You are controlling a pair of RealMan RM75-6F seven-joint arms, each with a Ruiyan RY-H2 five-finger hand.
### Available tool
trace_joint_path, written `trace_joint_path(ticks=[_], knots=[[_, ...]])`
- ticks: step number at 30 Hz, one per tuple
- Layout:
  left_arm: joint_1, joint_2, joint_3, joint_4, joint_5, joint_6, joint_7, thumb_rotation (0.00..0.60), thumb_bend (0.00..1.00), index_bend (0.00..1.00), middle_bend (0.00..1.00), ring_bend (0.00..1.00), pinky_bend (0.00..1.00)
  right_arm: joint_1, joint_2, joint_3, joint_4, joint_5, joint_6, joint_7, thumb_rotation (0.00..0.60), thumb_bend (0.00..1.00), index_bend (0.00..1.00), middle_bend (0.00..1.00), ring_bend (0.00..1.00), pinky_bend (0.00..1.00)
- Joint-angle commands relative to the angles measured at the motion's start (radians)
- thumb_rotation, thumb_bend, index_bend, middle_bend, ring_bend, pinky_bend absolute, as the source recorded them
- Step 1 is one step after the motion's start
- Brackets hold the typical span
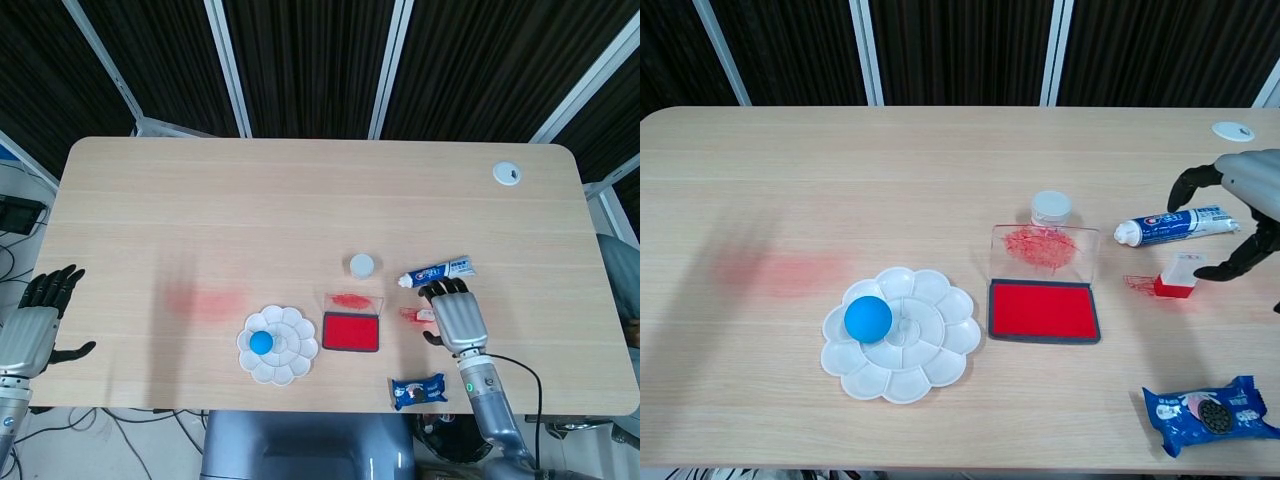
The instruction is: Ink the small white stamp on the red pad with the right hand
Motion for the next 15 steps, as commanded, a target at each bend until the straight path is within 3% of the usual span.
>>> trace_joint_path(ticks=[1, 15], knots=[[0.000, 0.002, -0.001, -0.002, -0.003, -0.002, -0.002, 0.600, 0.00, 0.00, 0.00, 0.00, 0.00, 0.015, -0.026, 0.006, 0.029, 0.024, -0.013, -0.005, 0.600, 0.25, 0.38, 0.32, 0.22, 0.22], [-0.004, 0.009, 0.002, -0.015, -0.017, -0.017, 0.002, 0.600, 0.00, 0.00, 0.00, 0.00, 0.00, 0.043, -0.085, 0.001, 0.127, 0.110, -0.034, -0.008, 0.600, 0.30, 0.43, 0.34, 0.23, 0.22]])
